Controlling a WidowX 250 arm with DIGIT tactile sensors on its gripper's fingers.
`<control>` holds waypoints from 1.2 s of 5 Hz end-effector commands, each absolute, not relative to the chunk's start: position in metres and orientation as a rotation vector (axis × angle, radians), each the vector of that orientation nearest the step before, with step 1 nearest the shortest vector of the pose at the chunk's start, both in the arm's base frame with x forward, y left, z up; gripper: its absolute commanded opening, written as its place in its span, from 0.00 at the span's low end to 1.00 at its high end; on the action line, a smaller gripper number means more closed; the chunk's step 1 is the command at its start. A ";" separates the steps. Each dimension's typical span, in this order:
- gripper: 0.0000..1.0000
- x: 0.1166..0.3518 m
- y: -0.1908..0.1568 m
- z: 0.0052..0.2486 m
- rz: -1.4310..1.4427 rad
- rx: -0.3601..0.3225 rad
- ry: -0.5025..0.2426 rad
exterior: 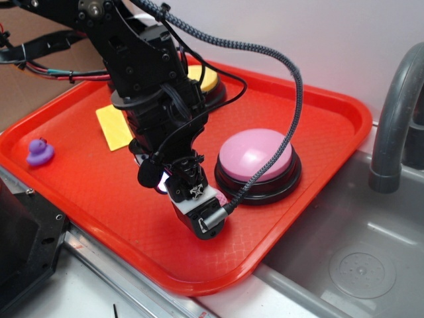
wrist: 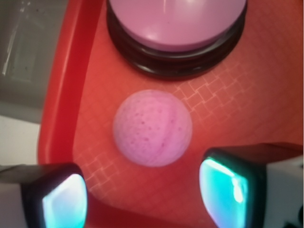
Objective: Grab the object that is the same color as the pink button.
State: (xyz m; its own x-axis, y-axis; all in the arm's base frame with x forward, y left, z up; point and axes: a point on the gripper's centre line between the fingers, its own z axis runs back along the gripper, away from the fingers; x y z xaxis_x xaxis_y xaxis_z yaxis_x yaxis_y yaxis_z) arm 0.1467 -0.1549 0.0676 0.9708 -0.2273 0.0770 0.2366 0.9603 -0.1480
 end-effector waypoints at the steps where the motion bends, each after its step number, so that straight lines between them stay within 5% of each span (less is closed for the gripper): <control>1: 1.00 0.163 -0.167 0.057 -0.308 -0.172 -0.082; 3: 1.00 0.166 -0.164 0.042 -0.323 -0.148 -0.056; 4: 0.92 0.168 -0.166 0.043 -0.326 -0.136 -0.055; 5: 0.00 0.168 -0.164 0.044 -0.320 -0.122 -0.058; 6: 0.00 0.165 -0.160 0.049 -0.299 -0.108 -0.065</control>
